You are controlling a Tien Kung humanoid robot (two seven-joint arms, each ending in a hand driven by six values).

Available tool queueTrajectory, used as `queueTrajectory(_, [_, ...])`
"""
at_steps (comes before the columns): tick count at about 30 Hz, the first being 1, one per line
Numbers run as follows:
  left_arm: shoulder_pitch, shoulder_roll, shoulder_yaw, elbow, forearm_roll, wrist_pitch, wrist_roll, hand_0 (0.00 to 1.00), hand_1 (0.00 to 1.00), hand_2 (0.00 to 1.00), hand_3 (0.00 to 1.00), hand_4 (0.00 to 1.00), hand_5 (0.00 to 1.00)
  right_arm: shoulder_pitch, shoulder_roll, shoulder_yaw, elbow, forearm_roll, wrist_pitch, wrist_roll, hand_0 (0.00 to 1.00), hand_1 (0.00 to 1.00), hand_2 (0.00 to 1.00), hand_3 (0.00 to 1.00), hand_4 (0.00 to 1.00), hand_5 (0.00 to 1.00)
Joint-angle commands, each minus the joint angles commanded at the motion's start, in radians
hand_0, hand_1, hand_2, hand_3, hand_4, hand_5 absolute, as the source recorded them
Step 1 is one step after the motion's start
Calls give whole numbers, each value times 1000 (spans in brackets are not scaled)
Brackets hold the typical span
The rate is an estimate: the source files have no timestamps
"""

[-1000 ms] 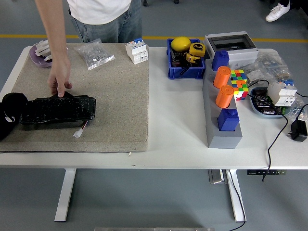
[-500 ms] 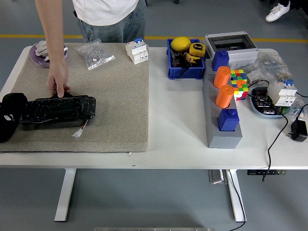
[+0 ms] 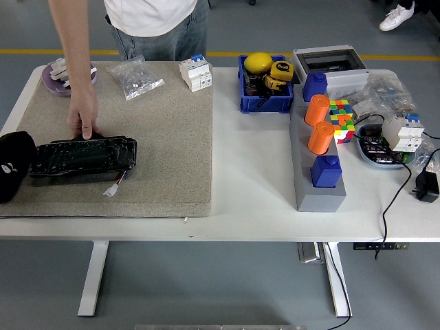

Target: Pick the rag up,wipe the panel,place it on the desk

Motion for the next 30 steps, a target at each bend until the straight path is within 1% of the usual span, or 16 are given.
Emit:
queueTrajectory(2, [3,1,-8,-5,13,6,1,217,206,539,555,526,2,1,0,0,0,0,0,0,745,704,733,672,888,539])
queueTrajectory(3, [7,4,-17,-12,20,8,2,209,154,530,550,465,2,1,0,0,0,1,0,0,745,704,733,672,889,541])
queueTrajectory(7, [26,12,-60,-56,51,3,10,209,154,530,550,465,2,0,0,0,-1,2,0,-1,745,704,733,672,889,541])
queueTrajectory(8, [33,15,-74,-73,61,0,15,209,154,530,550,465,2,0,-1,0,-1,3,1,-1,745,704,733,672,889,541])
queueTrajectory(9, [43,18,-91,-95,69,-4,21,209,148,524,547,406,2,0,-1,0,-2,3,1,-1,745,705,733,672,890,544])
queueTrajectory(13, [70,25,-125,-183,77,-19,42,209,148,524,547,406,2,-1,-2,-2,-3,6,1,-1,745,705,733,672,890,544])
queueTrajectory(14, [78,25,-129,-201,73,-22,48,209,148,524,547,406,2,-1,-2,-2,-3,6,1,-1,745,705,733,672,890,544])
queueTrajectory(15, [85,24,-133,-224,70,-24,52,210,151,511,538,276,2,-2,-2,-1,-3,6,1,-1,746,703,733,673,892,546])
queueTrajectory(17, [99,15,-132,-275,75,-27,62,210,151,511,538,276,2,-2,-1,-1,-4,6,1,-1,746,703,733,673,892,546])
queueTrajectory(19, [107,5,-126,-311,78,-26,68,210,151,511,538,276,2,-3,0,0,-4,5,1,-1,746,703,733,673,892,546])
queueTrajectory(20, [108,3,-125,-315,78,-26,69,210,151,511,538,276,2,-3,0,0,-4,5,1,-1,746,703,733,673,892,546])
queueTrajectory(21, [110,-5,-115,-331,84,-27,75,210,145,507,532,215,2,-2,1,-1,-4,5,1,-1,746,702,732,673,892,548])
queueTrajectory(25, [109,-18,-90,-344,89,-21,80,210,145,507,532,215,2,-1,1,-2,-4,5,1,-1,746,702,732,673,892,548])
queueTrajectory(27, [105,-23,-75,-337,90,-21,82,212,140,510,527,231,2,-1,0,-2,-3,5,1,-1,745,701,732,675,892,549])
queueTrajectory(30, [99,-26,-61,-323,87,-21,83,212,140,510,527,231,2,0,0,-2,-3,6,1,0,745,701,732,675,892,549])
